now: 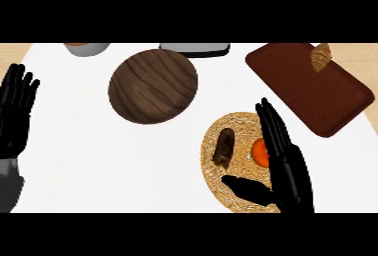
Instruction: Pick the squash from the placemat and place it in the bowl
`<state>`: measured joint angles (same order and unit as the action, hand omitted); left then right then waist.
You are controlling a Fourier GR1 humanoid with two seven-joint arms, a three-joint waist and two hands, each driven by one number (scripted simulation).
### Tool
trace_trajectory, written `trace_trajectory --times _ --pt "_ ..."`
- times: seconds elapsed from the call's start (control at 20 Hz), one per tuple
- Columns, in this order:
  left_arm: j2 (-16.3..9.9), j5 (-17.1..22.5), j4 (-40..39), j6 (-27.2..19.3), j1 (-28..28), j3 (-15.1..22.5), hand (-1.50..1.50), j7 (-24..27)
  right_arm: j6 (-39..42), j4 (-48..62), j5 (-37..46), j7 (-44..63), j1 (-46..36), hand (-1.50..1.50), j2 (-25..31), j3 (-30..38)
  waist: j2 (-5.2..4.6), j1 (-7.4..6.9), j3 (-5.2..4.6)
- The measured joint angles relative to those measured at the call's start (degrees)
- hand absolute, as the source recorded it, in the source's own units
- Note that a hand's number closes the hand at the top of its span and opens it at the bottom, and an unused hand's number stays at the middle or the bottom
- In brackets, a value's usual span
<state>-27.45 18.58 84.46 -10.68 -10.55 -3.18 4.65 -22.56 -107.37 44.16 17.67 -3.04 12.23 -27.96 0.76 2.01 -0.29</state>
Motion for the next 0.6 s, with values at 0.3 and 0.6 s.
trace_trajectory --times 0.3,0.6 --pt "0.00 0.34 -0.07 0.94 0.33 -0.49 0.00 0.54 18.20 -11.02 3.90 18.09 1.88 -1.50 6.36 -0.35 -0.07 -0.23 -0.05" --pt "0.35 0.08 0.68 1.21 -0.40 -0.16 0.00 0.07 38.40 -20.43 -0.92 33.77 0.42 -1.50 9.28 -1.68 -0.42 -1.27 0.03"
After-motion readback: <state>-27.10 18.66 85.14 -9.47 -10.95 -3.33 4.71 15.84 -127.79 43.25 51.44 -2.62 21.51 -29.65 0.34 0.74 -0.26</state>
